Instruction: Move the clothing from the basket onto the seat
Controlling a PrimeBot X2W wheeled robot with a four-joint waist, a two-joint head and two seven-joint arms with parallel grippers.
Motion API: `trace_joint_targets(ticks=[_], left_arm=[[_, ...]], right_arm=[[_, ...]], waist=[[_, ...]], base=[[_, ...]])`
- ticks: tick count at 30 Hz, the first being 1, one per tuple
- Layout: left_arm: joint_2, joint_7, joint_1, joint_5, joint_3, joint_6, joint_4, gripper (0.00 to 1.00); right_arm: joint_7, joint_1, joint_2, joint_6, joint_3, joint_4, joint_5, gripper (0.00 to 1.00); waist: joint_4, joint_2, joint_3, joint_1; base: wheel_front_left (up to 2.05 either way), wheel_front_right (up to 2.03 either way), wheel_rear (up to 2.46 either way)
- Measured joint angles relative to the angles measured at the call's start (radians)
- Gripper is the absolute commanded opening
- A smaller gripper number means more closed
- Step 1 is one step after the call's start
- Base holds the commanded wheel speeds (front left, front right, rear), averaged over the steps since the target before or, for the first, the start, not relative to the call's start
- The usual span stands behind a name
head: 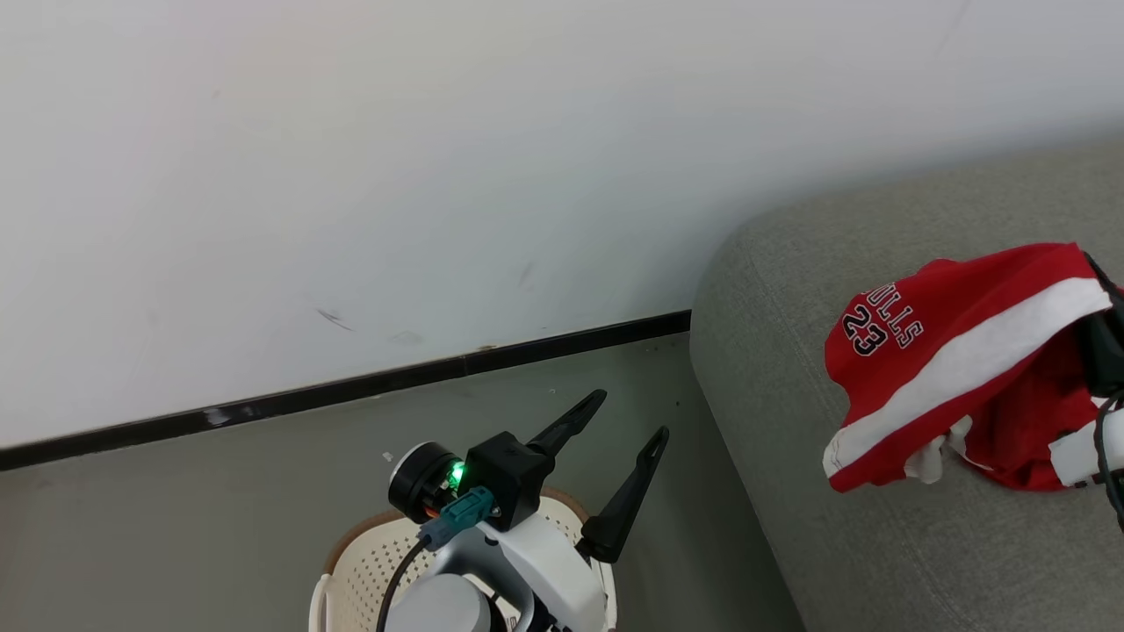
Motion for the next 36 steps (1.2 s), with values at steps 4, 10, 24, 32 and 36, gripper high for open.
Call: trace_joint_targets(ticks=[4,10,24,32,36], left_arm=[[-0.001,-0.007,0.009,0.0,-0.011,-0.006,0.008,1.0],[-0.004,-0.025,0.013,-0.008,-0.029,-0.012,0.019,1.0],[-0.004,-0.047,0.014,0.003,-0.015,0.007,0.026,1.0],[0.017,-0.056,0.014,0.043,-0.006,0.029,0.006,1.0],[0.039,-0.052,0.011,0.067,-0.004,0.046,-0.016,1.0]], right_arm=[[0.0,0.054,0.026,0.0,-0.019,-0.039,-0.026,0.0],[0.0,0.088,0.061,0.0,0.05,-0.076,-0.035,0.0],[0.023,-0.141,0.021,0.0,0.036,-0.032,0.02,0.0],[0.081,-0.297,-0.054,0.0,-0.058,0.092,0.037,0.0],[0.1,-0.355,-0.099,0.0,-0.121,0.161,0.026,0.0]], waist=[[-0.026,0.0,-0.002,0.0],[-0.066,0.0,0.0,0.0],[-0.135,0.0,0.043,0.0],[-0.138,0.0,0.095,0.0],[-0.132,0.0,0.125,0.0]], base=[[0.0,0.0,0.0],[0.0,0.0,0.0],[0.0,0.0,0.0],[0.0,0.0,0.0],[0.0,0.0,0.0]])
